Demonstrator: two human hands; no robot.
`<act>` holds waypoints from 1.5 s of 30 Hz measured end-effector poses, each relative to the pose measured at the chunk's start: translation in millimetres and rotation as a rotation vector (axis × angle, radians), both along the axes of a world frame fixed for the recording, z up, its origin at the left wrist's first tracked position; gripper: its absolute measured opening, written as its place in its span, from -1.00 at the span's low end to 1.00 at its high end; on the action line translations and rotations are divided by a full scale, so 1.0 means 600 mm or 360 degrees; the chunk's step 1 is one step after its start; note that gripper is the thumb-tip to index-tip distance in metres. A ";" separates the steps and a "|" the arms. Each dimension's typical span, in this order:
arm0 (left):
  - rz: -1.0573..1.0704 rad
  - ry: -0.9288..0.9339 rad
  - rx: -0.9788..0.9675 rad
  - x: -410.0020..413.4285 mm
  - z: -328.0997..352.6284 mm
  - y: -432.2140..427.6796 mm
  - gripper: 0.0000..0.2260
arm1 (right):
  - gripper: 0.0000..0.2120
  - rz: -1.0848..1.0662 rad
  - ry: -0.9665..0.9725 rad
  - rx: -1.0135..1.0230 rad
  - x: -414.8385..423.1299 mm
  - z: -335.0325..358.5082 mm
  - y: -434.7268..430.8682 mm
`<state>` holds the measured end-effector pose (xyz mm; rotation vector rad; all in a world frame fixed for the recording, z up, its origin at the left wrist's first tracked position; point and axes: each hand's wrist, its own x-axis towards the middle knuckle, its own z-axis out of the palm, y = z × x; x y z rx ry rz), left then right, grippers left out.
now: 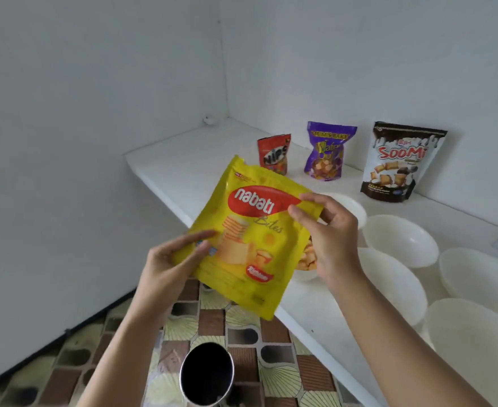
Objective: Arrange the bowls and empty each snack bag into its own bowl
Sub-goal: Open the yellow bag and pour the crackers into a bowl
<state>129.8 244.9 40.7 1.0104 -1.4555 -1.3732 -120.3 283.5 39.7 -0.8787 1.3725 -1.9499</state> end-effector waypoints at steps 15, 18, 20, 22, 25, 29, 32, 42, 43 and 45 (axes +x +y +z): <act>0.0777 -0.0225 0.0030 0.160 -0.092 -0.032 -0.68 | -0.78 0.0624 0.0464 0.0165 0.273 -0.100 -0.123; 0.0888 -0.0114 0.0187 0.178 -0.169 -0.066 -0.71 | -0.73 0.0556 0.0606 0.0227 0.304 -0.177 -0.157; 0.0853 -0.0160 0.0251 0.195 -0.237 -0.090 -0.75 | -0.70 0.0507 0.0661 0.0300 0.319 -0.247 -0.183; 0.0806 -0.0215 0.0326 0.213 -0.318 -0.115 -0.79 | -0.71 0.0482 0.0676 0.0364 0.328 -0.332 -0.209; 0.0772 -0.0299 0.0440 0.233 -0.459 -0.147 -0.83 | -0.74 0.0488 0.0690 0.0443 0.338 -0.478 -0.234; 0.0735 -0.0288 0.0587 0.244 -0.648 -0.175 -0.81 | -0.73 0.0455 0.0653 0.0538 0.343 -0.677 -0.253; 0.0734 -0.0284 0.0669 0.247 -0.773 -0.181 -0.82 | -0.73 0.0493 0.0651 0.0591 0.345 -0.819 -0.260; 0.0463 -0.0633 0.0914 0.254 -1.016 -0.162 -0.84 | -0.79 0.0733 0.0667 0.0983 0.345 -1.062 -0.217; 0.0421 -0.0663 0.0941 0.256 -1.018 -0.160 -0.82 | -0.80 0.0772 0.0637 0.1031 0.344 -1.063 -0.212; 0.0361 -0.0698 0.0961 0.259 -1.005 -0.159 -0.79 | -0.81 0.0809 0.0592 0.1121 0.341 -1.052 -0.206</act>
